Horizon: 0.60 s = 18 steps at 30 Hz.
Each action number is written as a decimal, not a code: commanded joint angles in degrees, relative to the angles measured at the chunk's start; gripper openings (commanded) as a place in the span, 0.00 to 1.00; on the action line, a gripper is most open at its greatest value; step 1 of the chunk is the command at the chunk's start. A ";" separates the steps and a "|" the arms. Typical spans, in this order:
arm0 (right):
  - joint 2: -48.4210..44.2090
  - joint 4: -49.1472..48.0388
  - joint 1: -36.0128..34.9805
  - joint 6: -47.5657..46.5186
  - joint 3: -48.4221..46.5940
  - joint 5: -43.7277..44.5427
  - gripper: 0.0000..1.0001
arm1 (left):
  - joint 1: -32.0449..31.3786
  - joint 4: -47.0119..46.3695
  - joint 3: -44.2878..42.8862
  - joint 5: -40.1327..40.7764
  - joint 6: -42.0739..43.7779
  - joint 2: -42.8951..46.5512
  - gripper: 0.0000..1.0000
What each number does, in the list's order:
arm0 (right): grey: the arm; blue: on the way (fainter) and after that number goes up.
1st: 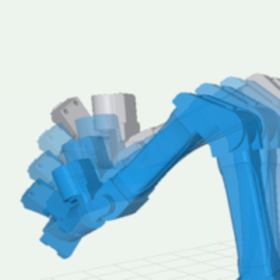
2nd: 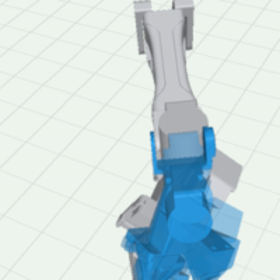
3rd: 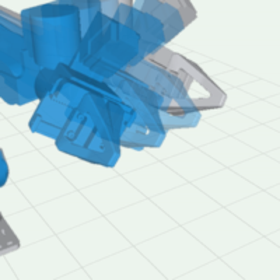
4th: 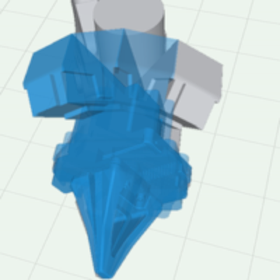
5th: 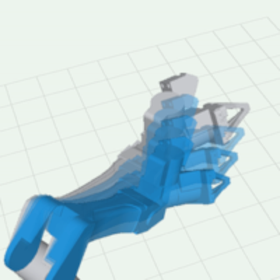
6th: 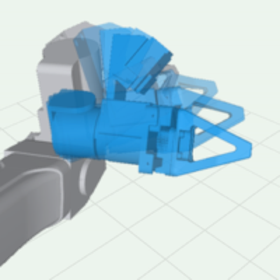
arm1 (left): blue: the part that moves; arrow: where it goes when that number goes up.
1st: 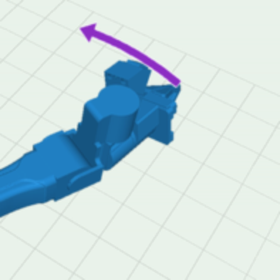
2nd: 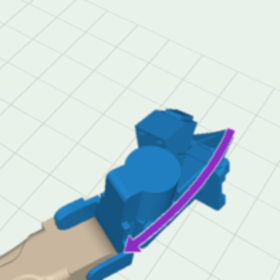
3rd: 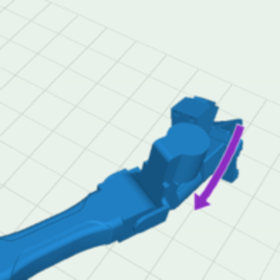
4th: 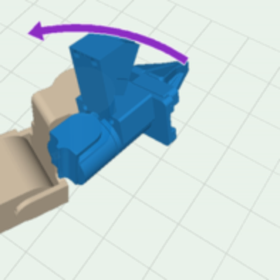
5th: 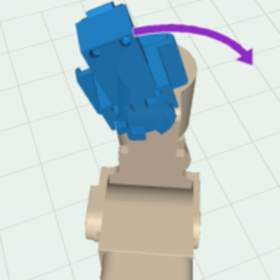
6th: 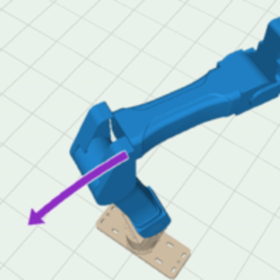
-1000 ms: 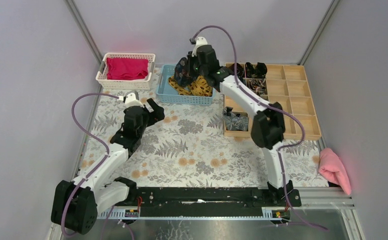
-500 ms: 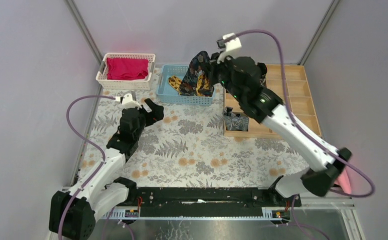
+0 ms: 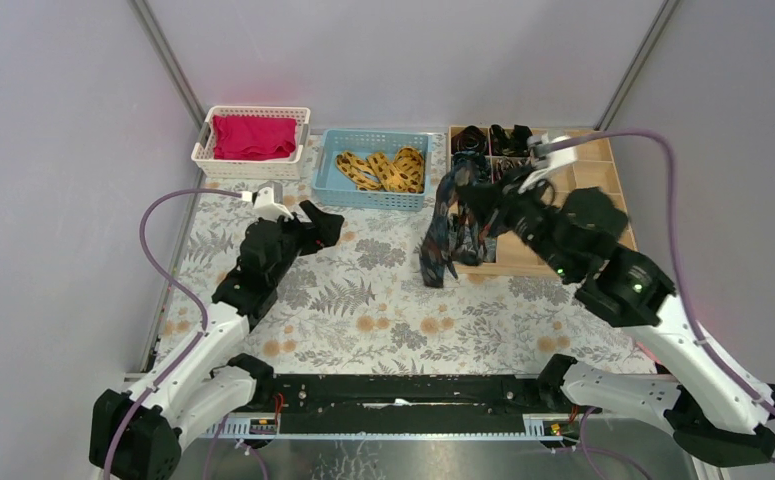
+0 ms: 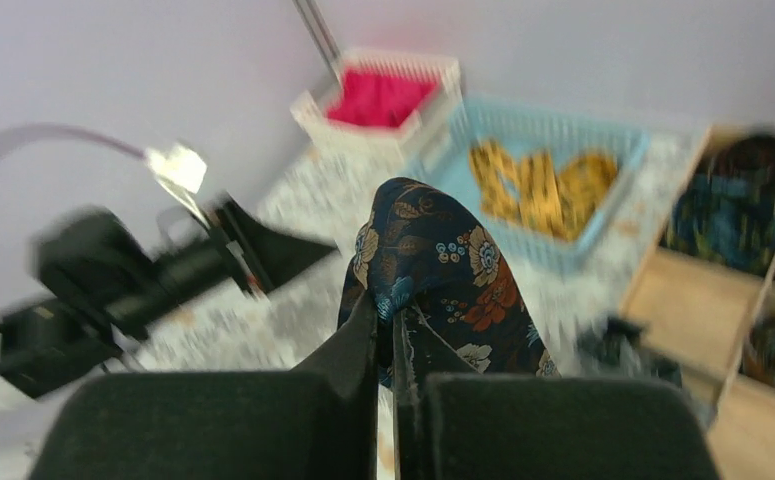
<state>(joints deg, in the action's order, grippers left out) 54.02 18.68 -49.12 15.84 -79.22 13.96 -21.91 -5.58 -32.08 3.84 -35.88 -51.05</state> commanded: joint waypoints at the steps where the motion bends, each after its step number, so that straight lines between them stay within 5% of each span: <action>1: 0.95 9.50 -0.37 6.77 8.60 -0.18 0.00 | -1.79 -1.54 -2.64 -0.47 0.91 0.82 0.91; 10: 4.96 9.15 -3.25 9.99 18.89 -0.96 0.00 | -3.99 -0.34 -0.98 1.11 0.37 3.71 0.91; 18: 25.89 1.20 -14.78 9.55 14.89 -3.97 0.00 | -4.01 6.78 -1.23 7.43 -0.41 11.41 0.91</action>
<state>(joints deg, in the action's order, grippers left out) 70.19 24.80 -57.91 25.15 -60.01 11.62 -25.74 -3.18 -33.10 6.07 -35.90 -43.64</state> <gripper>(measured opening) 0.034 0.912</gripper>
